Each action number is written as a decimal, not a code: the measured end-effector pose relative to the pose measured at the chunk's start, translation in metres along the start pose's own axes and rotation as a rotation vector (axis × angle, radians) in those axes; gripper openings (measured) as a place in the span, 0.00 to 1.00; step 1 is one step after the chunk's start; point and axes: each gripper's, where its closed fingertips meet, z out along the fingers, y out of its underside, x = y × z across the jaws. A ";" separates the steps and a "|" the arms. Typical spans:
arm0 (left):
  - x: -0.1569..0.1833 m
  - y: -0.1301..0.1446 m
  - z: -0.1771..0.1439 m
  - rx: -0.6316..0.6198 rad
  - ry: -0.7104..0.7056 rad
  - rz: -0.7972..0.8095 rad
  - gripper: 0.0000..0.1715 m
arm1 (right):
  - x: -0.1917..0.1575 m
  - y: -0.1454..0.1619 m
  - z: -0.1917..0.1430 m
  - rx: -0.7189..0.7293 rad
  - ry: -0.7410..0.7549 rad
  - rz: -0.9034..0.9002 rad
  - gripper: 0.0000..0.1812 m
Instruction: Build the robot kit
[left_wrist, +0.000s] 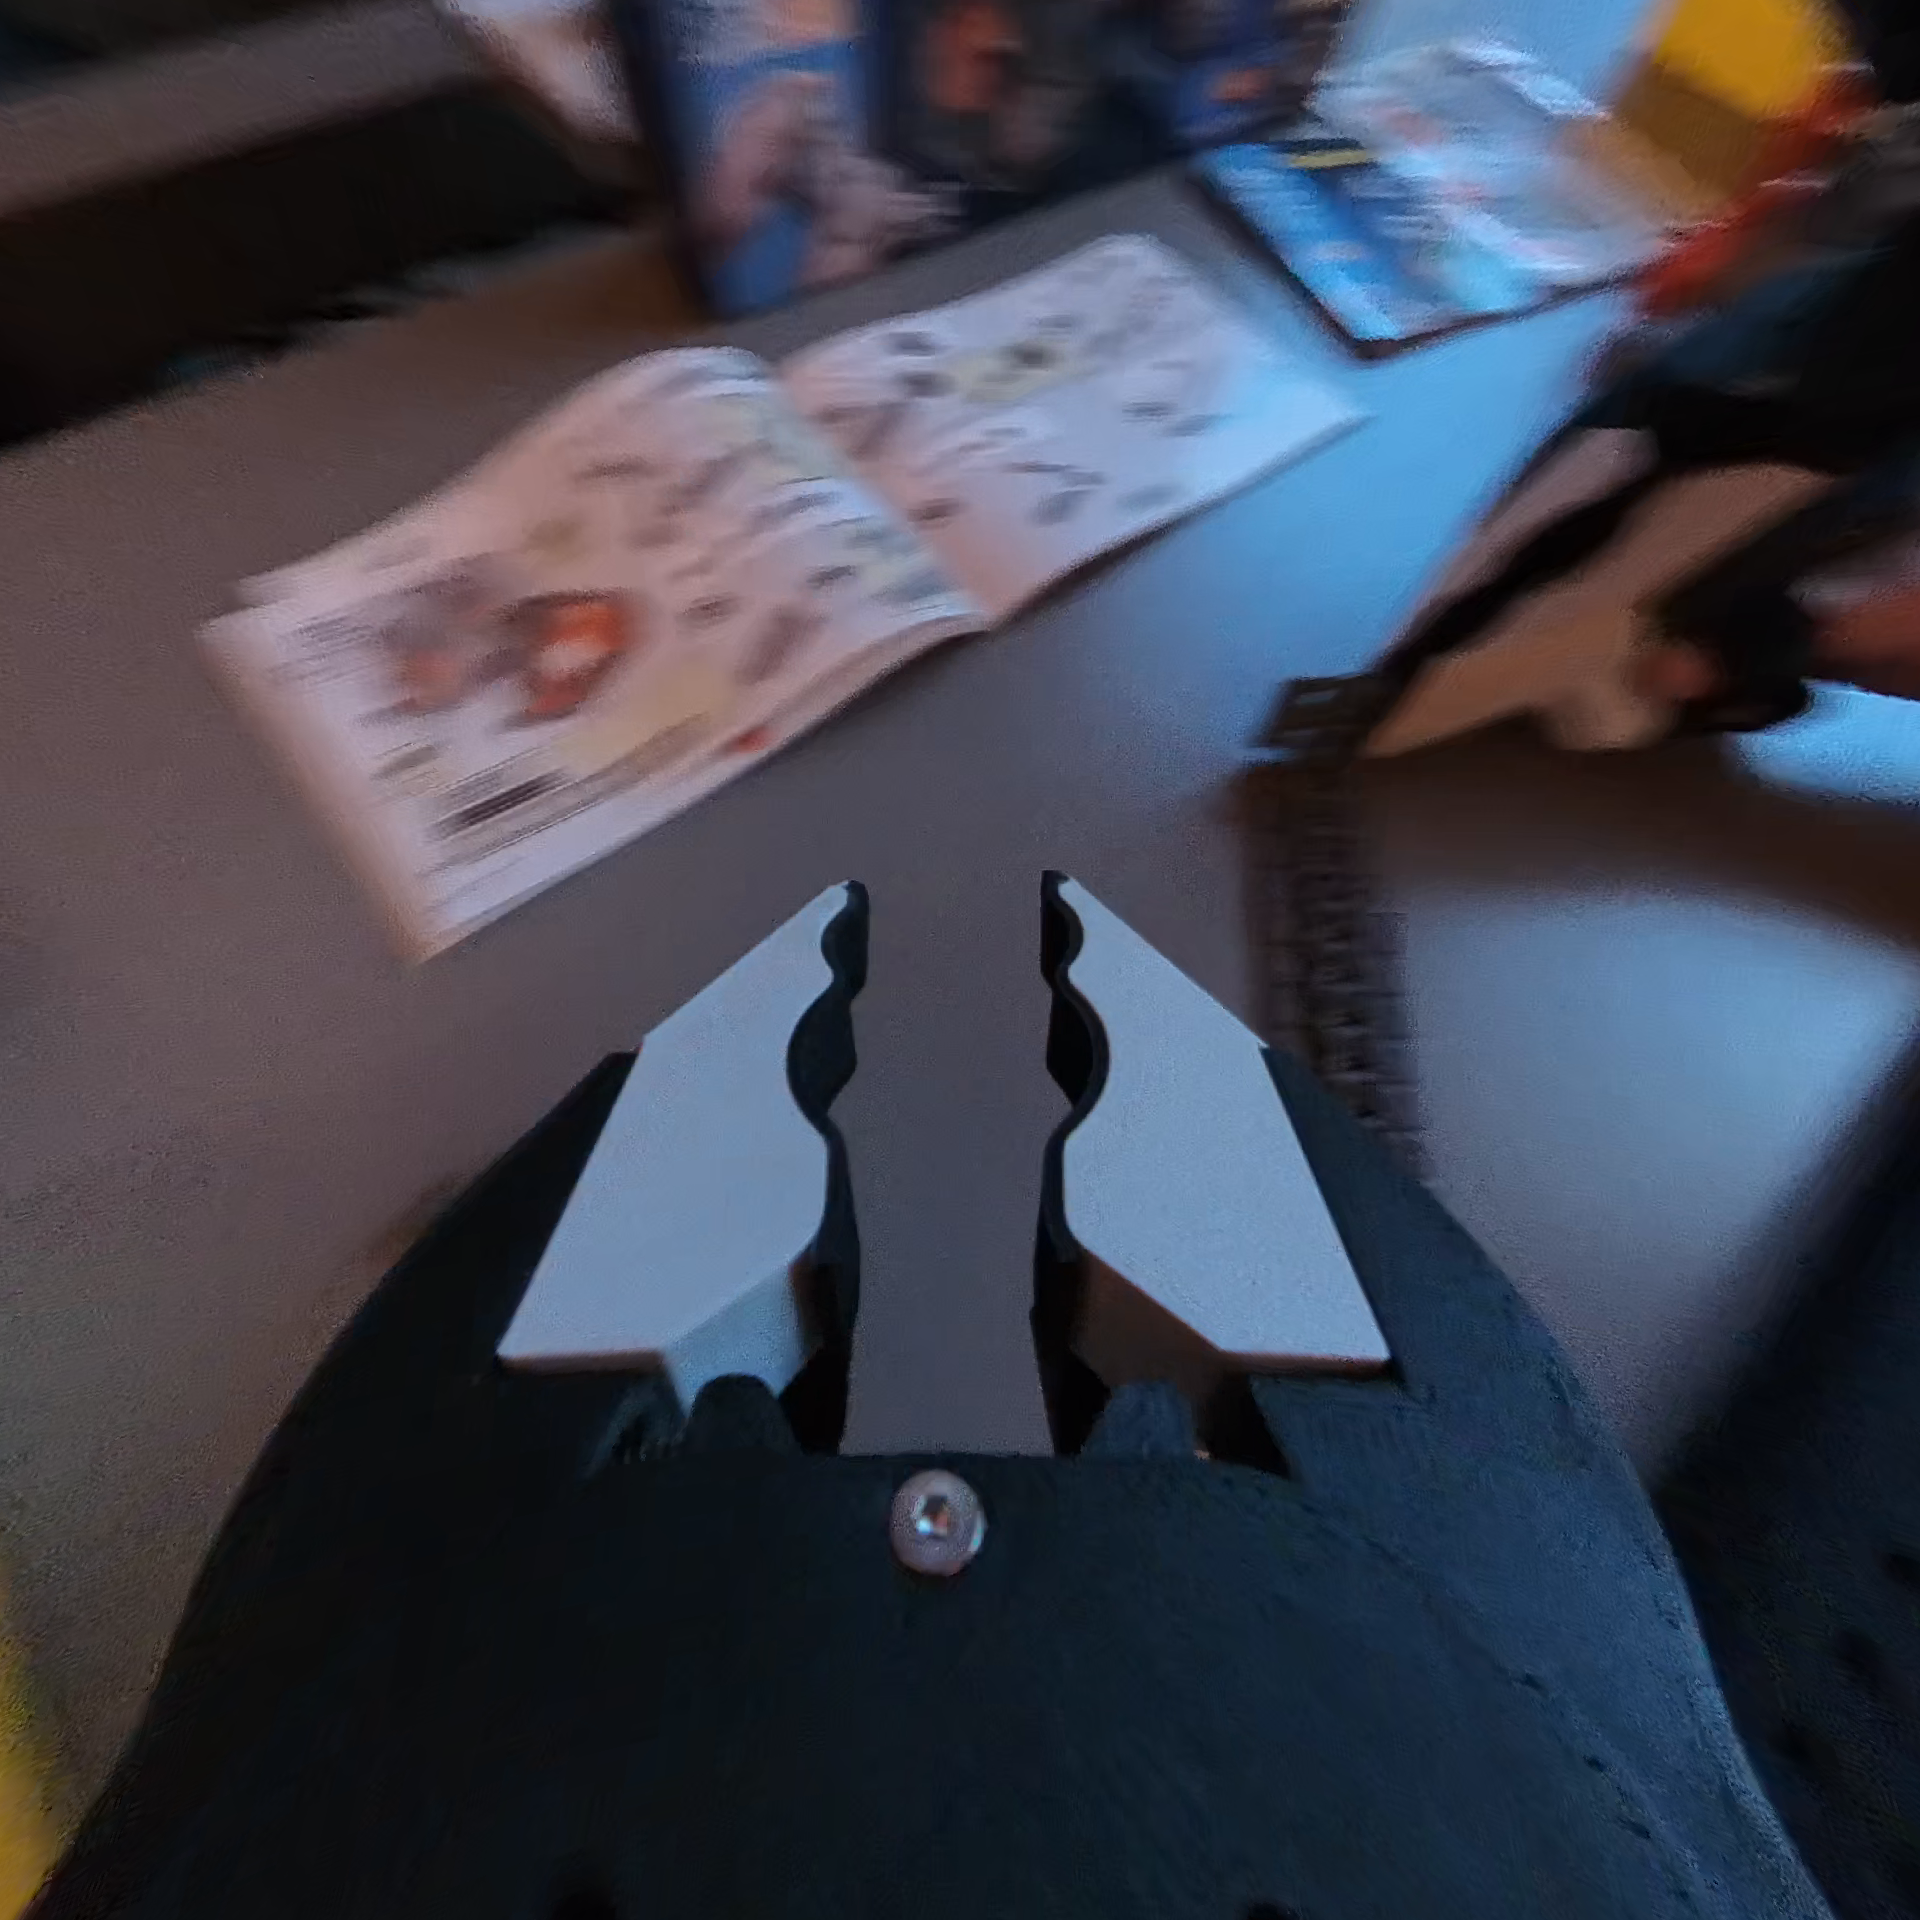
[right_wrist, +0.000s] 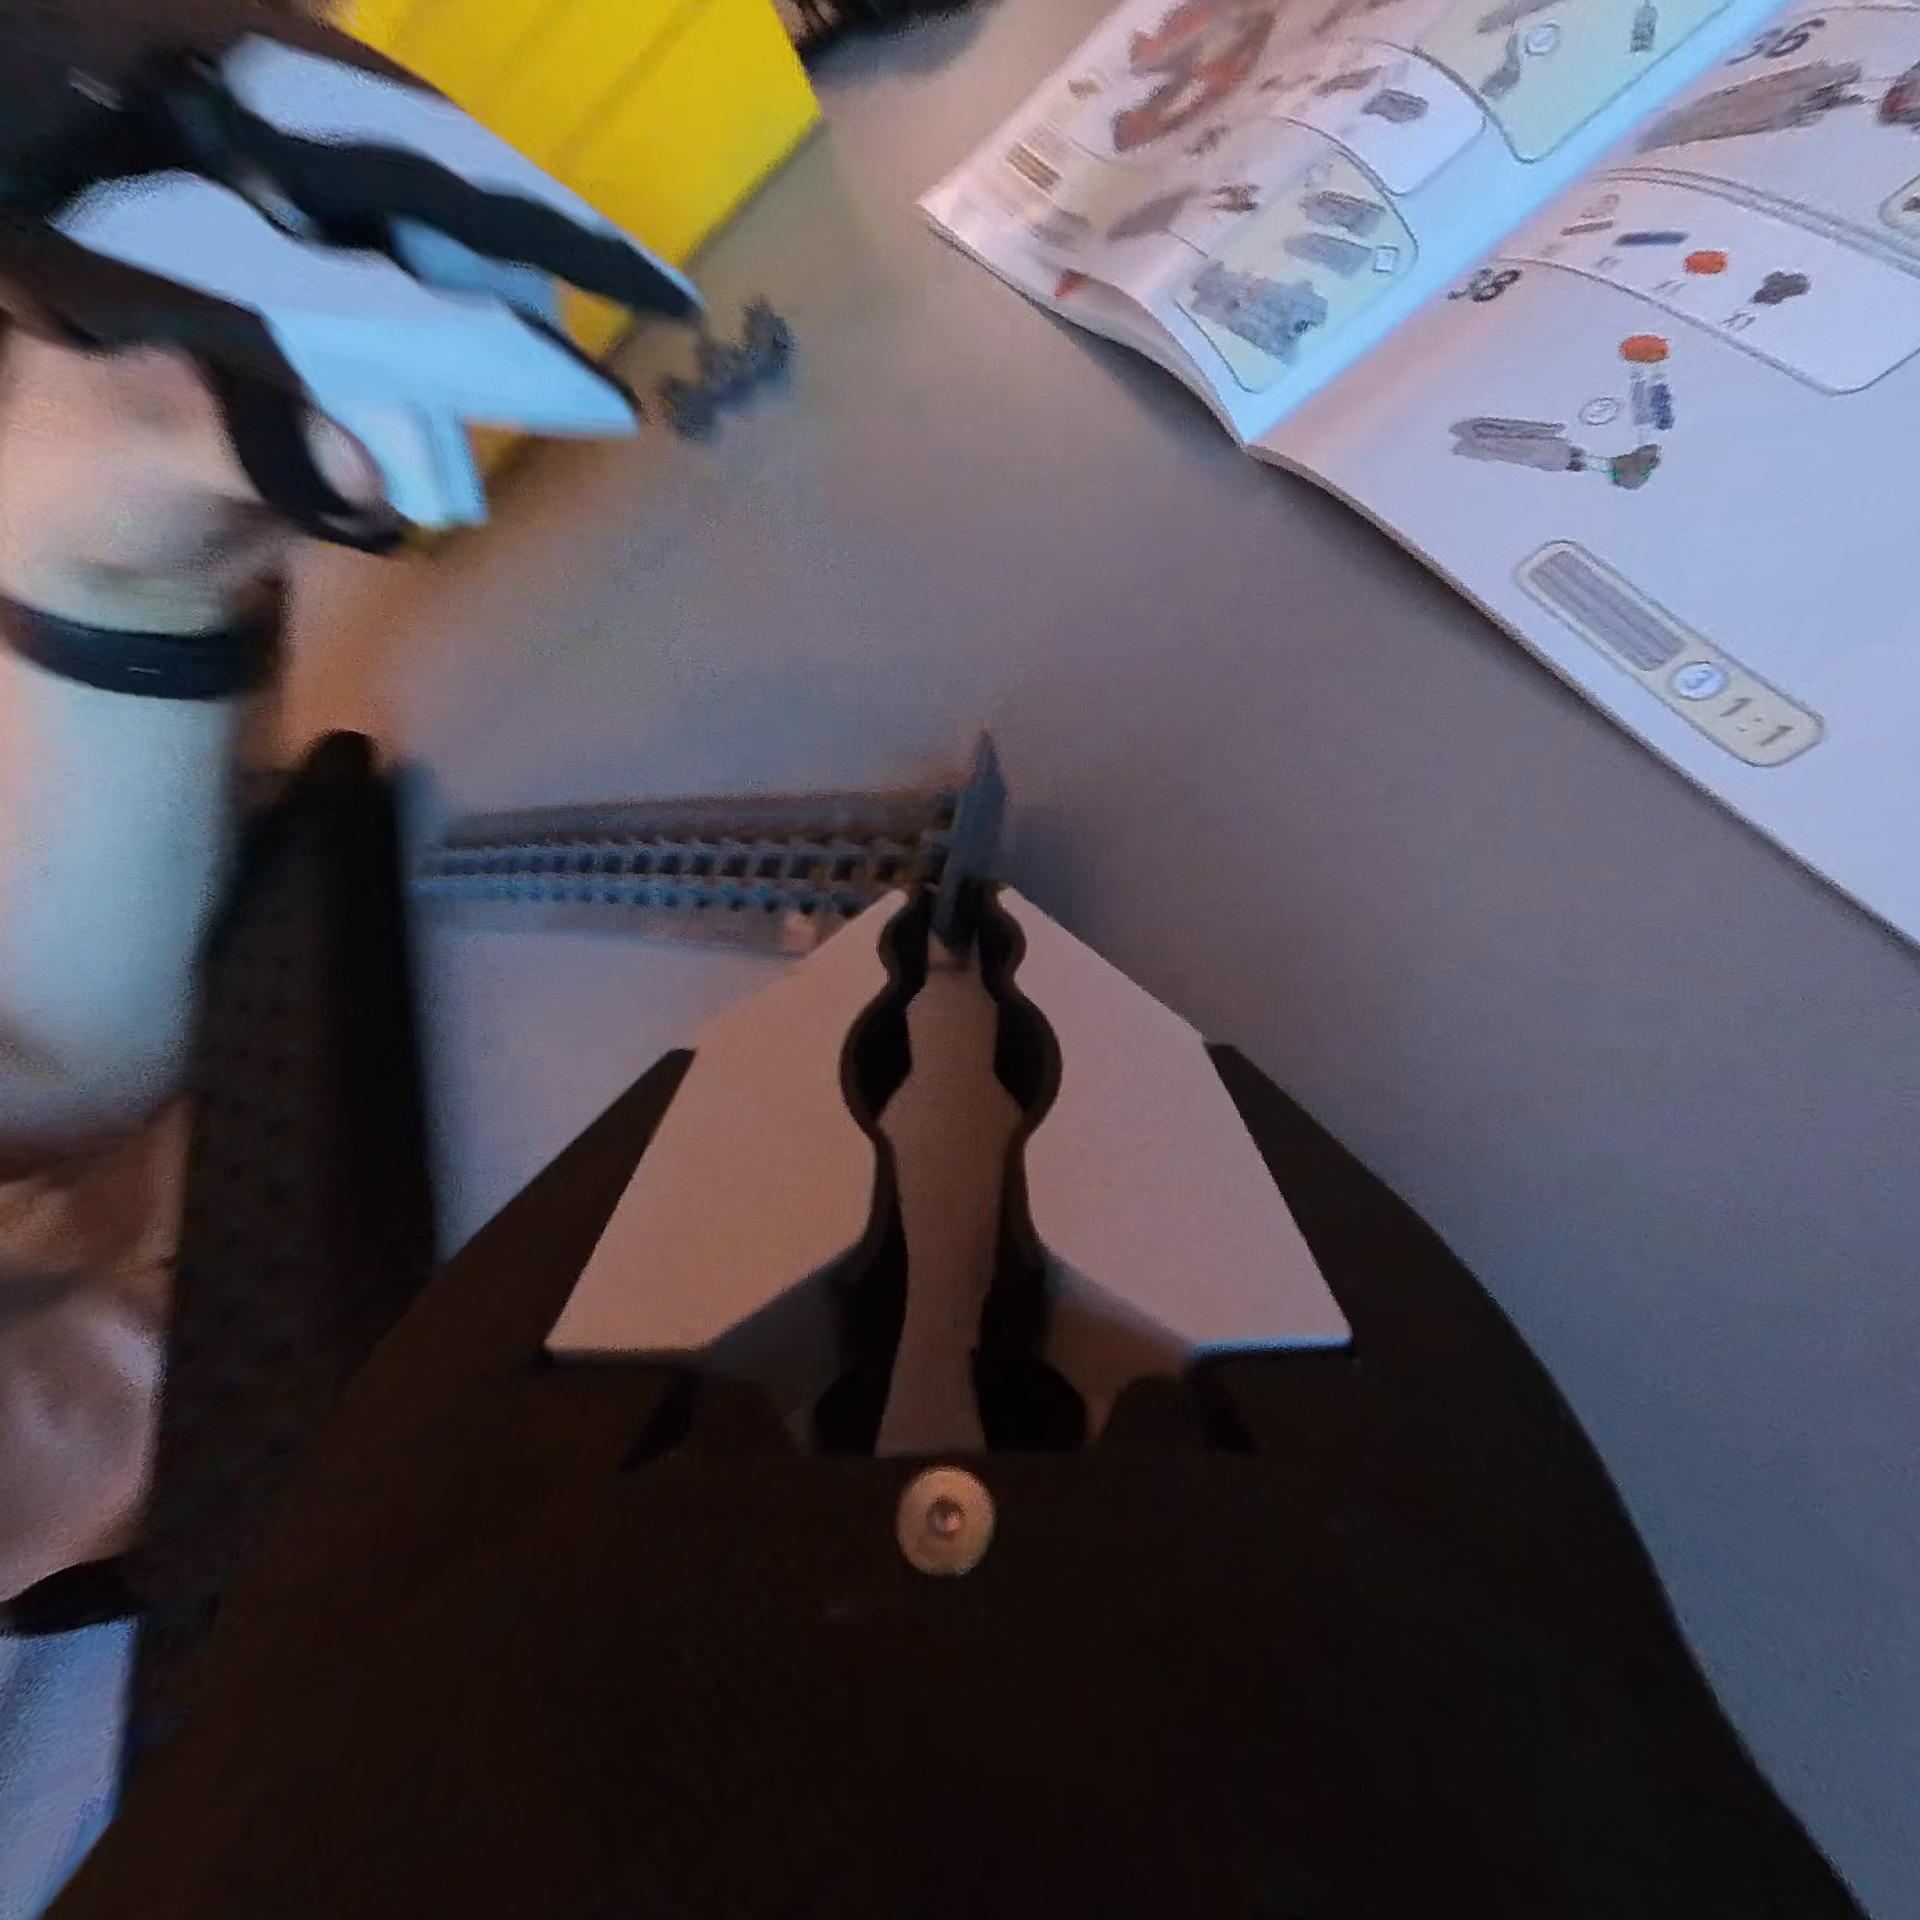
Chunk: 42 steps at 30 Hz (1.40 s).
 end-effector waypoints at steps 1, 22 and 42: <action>-0.025 0.007 -0.018 0.020 -0.139 -0.031 0.18 | 0.004 0.002 0.001 -0.018 0.058 -0.037 0.07; -0.100 0.093 -0.037 -0.172 -0.545 -0.287 0.31 | 0.010 -0.008 -0.012 0.001 0.148 -0.213 0.15; -0.093 0.083 -0.044 -0.082 -0.515 -0.302 0.22 | 0.006 -0.001 -0.009 -0.034 0.140 -0.234 0.14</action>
